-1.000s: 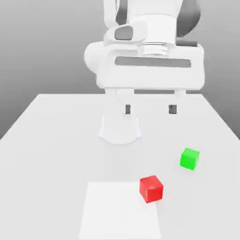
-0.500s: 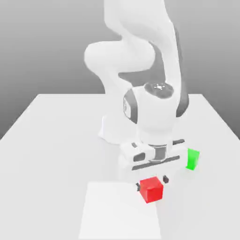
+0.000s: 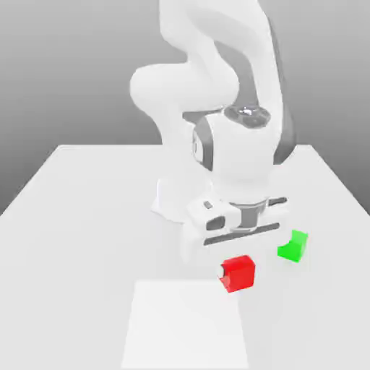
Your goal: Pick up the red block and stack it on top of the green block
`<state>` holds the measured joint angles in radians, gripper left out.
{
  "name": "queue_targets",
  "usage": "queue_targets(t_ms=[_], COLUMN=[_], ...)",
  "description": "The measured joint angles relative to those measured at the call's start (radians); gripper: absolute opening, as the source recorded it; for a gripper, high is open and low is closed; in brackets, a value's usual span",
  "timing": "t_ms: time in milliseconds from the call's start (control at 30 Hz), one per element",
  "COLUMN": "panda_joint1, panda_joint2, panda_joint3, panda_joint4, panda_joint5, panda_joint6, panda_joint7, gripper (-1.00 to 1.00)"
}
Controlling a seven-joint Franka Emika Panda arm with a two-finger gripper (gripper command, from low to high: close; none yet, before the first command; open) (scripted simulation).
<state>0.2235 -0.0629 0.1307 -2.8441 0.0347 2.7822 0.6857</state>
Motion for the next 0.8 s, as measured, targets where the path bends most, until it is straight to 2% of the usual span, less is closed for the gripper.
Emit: queue_targets(t_ms=[367,533,700,733,800], panda_joint1=[0.369,0.326,0.277,0.276,0.278], panda_joint2=[-0.251,-0.134,0.023,0.040,0.040], panda_joint3=[0.228,0.272,0.285,0.284,0.284], panda_joint4=[-0.139,-0.139,-0.138,-0.139,-0.139], panda_joint5=[0.203,0.131,0.008,-0.007,-0.007], panda_joint6=[-0.107,0.009,0.163,0.179,0.179], panda_joint7=[0.102,0.161,0.245,0.255,0.255], gripper=[-1.00,-1.00,-1.00,1.00,1.00])
